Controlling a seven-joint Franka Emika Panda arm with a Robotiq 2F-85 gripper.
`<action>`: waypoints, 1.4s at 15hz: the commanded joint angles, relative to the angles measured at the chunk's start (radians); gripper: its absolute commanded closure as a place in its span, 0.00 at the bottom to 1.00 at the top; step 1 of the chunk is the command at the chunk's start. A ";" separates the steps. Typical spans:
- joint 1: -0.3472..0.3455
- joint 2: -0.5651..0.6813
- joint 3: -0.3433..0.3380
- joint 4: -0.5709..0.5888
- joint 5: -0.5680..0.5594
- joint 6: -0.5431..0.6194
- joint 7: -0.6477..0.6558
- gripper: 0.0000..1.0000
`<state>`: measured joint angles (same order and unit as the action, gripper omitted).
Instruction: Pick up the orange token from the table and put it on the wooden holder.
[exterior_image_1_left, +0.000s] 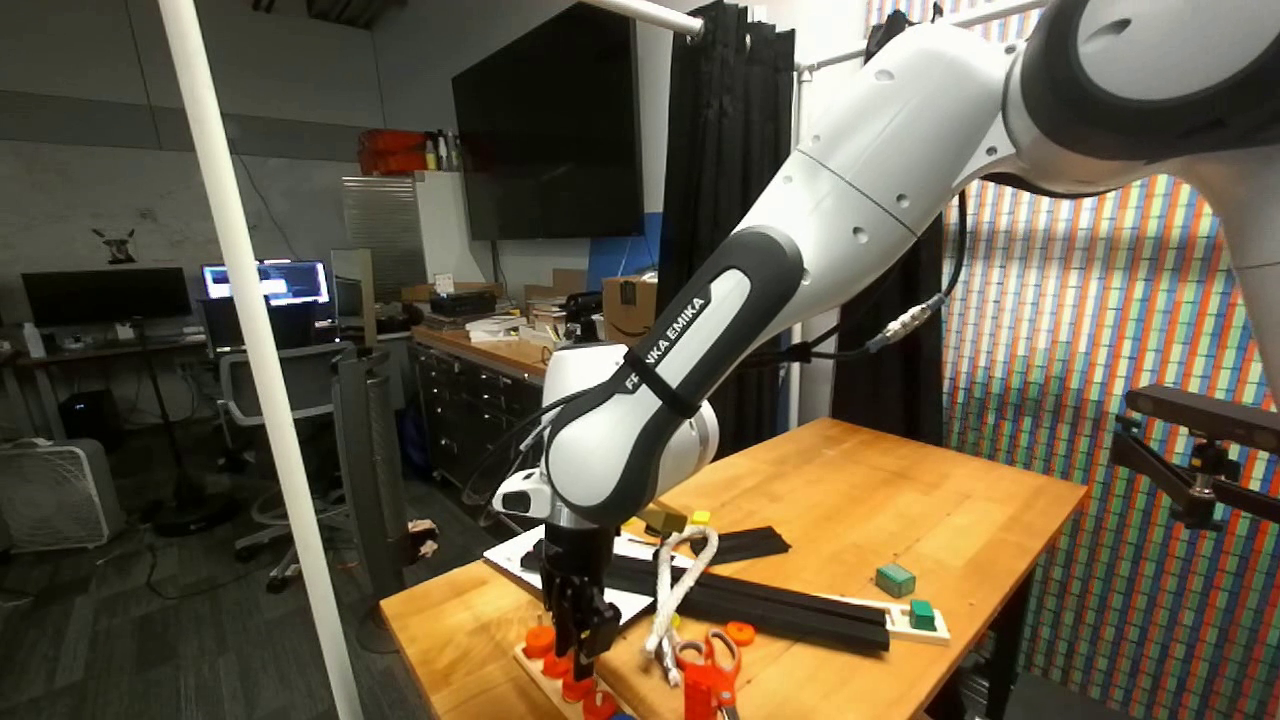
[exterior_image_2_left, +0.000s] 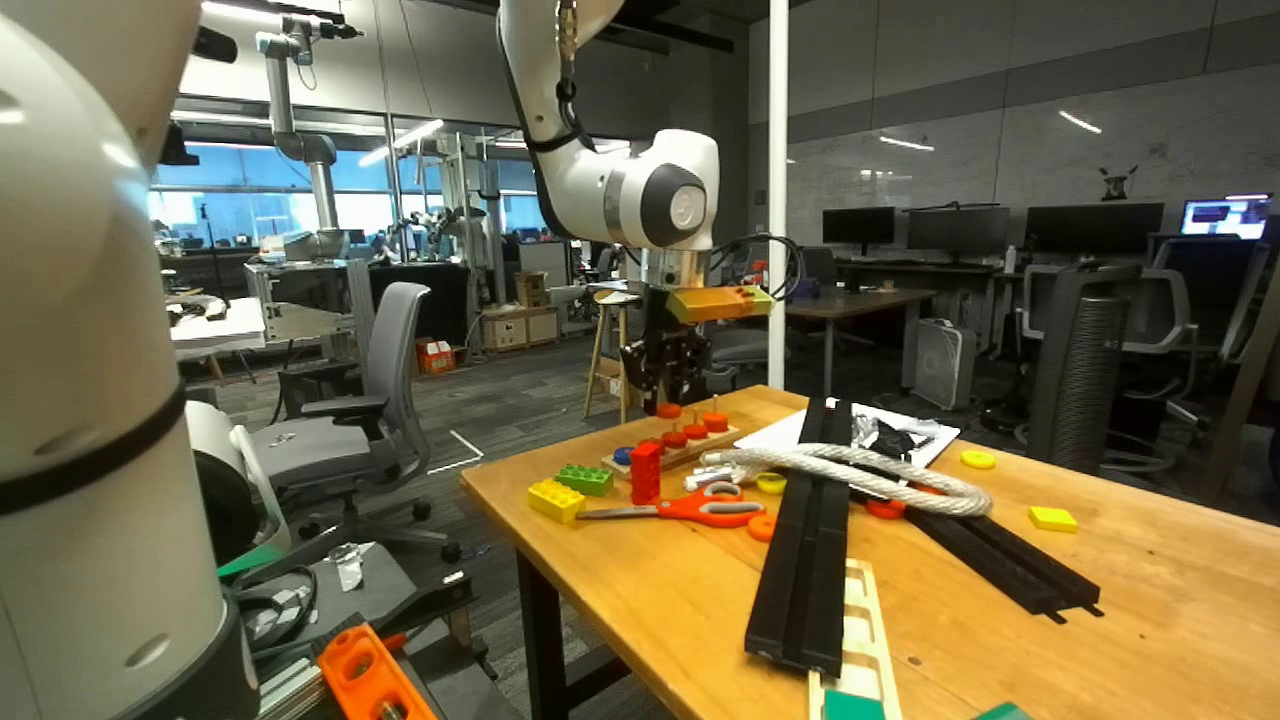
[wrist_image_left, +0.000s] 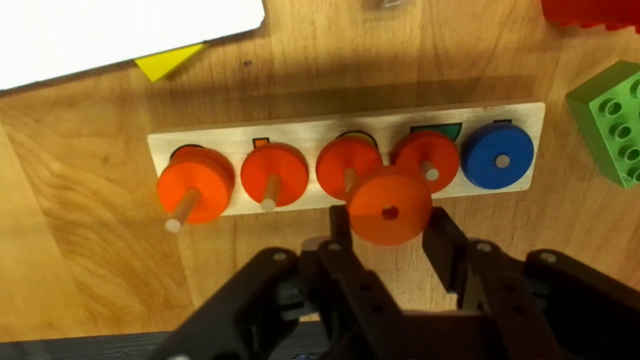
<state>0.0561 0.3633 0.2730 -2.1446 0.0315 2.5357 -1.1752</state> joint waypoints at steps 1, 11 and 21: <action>-0.010 0.030 0.008 0.055 0.017 -0.039 -0.022 0.76; -0.021 0.072 0.006 0.093 0.013 -0.058 -0.021 0.76; -0.024 0.095 0.005 0.131 0.013 -0.087 -0.023 0.76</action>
<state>0.0406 0.4446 0.2723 -2.0489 0.0315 2.4765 -1.1762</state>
